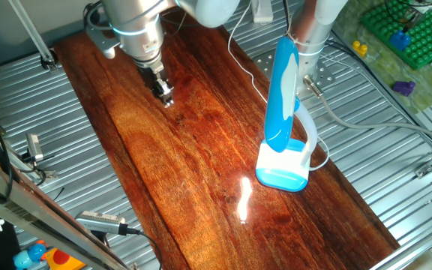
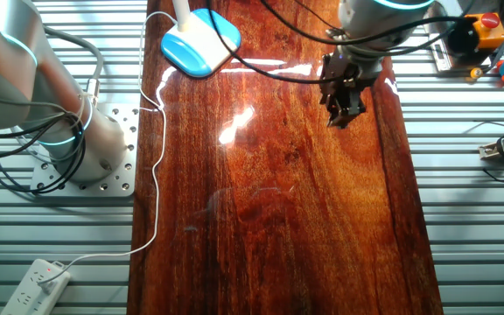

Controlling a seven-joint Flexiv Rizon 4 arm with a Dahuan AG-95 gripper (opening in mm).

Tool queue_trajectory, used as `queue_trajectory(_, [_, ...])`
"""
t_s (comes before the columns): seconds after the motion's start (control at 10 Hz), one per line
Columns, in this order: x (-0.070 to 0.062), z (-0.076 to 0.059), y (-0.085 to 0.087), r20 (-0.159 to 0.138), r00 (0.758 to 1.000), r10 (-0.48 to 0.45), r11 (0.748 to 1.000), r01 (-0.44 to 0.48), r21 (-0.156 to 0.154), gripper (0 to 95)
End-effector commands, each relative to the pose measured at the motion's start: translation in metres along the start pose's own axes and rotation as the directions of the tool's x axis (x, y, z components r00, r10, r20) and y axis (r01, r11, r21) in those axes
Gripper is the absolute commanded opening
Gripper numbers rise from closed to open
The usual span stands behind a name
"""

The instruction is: Turn off the desk lamp by pressing the button

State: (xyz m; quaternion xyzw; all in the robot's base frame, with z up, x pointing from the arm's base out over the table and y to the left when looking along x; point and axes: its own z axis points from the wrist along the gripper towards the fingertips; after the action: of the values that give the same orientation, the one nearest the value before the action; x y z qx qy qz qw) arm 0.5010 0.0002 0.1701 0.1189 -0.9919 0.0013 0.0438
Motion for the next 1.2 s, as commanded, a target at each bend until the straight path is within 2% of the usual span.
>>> queue_trajectory(0.1, [0.001,0.0002,0.0,-0.012,0.999,-0.032,1.0,0.032,0.002,0.0])
queue_trajectory(1.2, [0.001,0.0001,0.0,-0.014,1.0,-0.003,1.0,0.003,-0.001,0.0])
